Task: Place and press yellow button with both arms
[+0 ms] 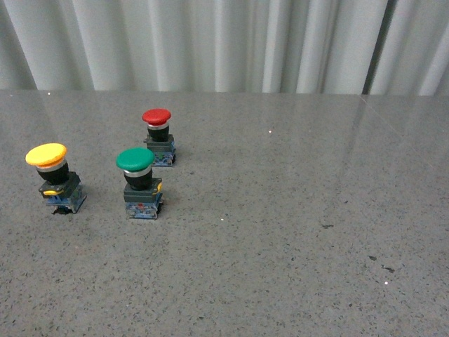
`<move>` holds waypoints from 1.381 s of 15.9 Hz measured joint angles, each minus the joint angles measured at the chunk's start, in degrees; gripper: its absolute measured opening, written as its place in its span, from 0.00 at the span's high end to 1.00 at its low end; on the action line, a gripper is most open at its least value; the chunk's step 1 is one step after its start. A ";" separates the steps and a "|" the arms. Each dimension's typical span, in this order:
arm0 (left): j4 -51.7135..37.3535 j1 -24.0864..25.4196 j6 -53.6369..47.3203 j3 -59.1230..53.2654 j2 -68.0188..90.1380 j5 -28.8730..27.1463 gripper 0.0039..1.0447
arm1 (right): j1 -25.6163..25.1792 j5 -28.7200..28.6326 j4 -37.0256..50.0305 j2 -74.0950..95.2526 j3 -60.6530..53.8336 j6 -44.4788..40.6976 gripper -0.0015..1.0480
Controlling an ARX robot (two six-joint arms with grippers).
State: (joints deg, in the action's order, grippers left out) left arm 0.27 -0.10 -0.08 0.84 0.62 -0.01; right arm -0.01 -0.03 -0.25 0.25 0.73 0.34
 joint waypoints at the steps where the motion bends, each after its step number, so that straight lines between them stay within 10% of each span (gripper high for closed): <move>1: 0.00 0.00 0.00 0.00 0.00 0.00 0.06 | 0.00 0.00 0.00 0.00 0.00 0.00 0.06; 5: 0.52 -0.11 0.11 0.04 0.11 -0.55 0.06 | 0.00 0.00 0.00 0.00 0.00 0.00 0.06; 9: -4.76 -3.56 1.18 9.09 21.62 -14.95 0.06 | 0.00 0.02 0.02 0.00 0.00 0.00 0.06; 13: -22.49 -3.93 -0.96 25.24 52.02 -8.94 0.06 | 0.00 0.00 0.02 0.00 0.00 0.00 0.06; 22: -26.73 -8.09 -4.63 37.83 88.59 -5.97 0.06 | 0.00 0.00 0.00 0.00 0.00 0.00 0.06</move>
State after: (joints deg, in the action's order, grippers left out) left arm -26.46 -8.19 -4.71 38.68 89.21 -5.98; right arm -0.01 -0.03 -0.25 0.25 0.73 0.34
